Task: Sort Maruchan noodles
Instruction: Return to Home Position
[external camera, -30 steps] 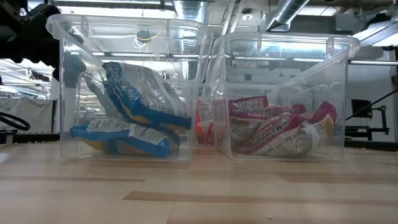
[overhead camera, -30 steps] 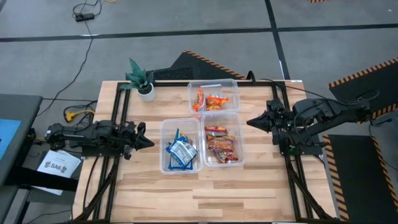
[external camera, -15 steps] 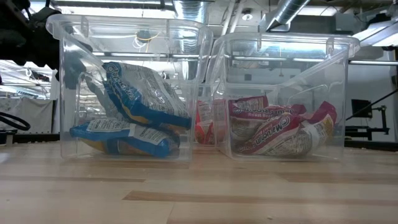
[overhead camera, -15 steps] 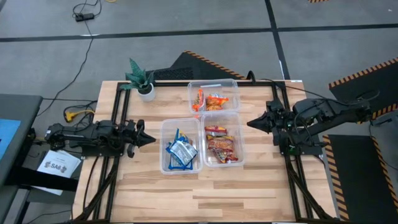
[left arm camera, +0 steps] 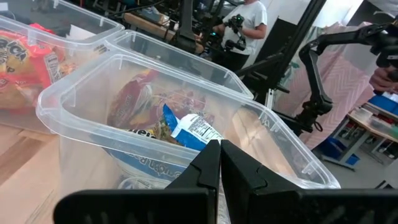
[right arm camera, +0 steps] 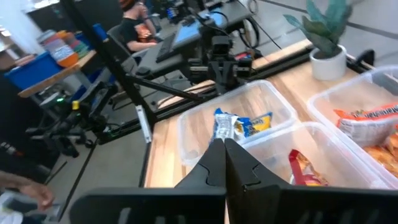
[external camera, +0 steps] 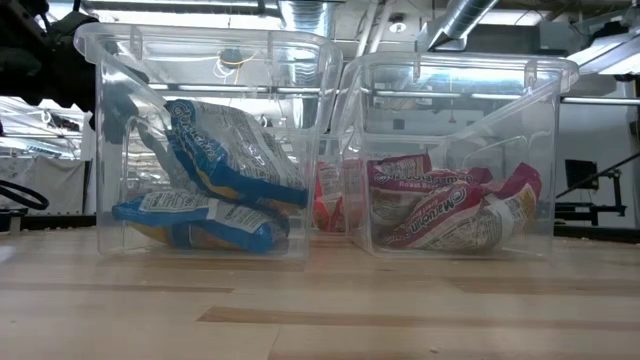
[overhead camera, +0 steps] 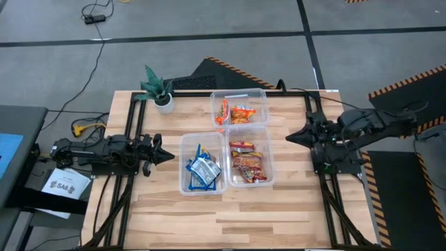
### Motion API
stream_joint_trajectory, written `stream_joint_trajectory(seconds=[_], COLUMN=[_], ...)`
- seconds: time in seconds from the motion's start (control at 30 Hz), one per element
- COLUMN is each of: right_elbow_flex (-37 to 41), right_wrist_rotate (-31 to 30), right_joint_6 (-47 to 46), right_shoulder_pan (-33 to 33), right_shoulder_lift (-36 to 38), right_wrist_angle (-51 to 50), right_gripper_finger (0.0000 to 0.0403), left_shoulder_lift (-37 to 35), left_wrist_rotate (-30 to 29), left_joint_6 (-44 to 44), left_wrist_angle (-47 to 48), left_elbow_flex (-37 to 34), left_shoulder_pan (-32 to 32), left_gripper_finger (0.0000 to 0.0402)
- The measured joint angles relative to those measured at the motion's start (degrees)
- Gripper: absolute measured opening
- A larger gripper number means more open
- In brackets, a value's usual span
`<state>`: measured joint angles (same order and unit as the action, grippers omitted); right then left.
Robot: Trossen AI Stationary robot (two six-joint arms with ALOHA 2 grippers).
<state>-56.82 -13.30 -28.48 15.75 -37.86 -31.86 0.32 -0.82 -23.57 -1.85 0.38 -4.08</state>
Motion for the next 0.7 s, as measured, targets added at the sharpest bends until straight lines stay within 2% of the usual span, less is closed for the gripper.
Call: stream_joint_trajectory(seconds=[0.27,0.5,0.7], right_elbow_flex=[2.51,15.81,25.52], right_wrist_rotate=[-1.6,-1.64,-0.6], right_joint_6=[5.86,7.42,9.03], right_shoulder_pan=[4.5,5.41,0.53], right_shoulder_lift=[4.09,11.62,19.22], right_wrist_angle=[3.47,16.99,28.31], right_gripper_finger=[0.0007,0.0007,0.0007], left_shoulder_lift=[0.02,0.0,0.02], left_wrist_rotate=[-0.02,-0.03,-0.04], left_joint_6=[0.0,0.01,0.02], left_wrist_angle=[0.0,0.0,0.0], left_elbow_flex=[0.0,0.0,0.0], left_shoulder_pan=[-0.02,-0.01,0.0], left_gripper_finger=[0.0,0.0,0.0])
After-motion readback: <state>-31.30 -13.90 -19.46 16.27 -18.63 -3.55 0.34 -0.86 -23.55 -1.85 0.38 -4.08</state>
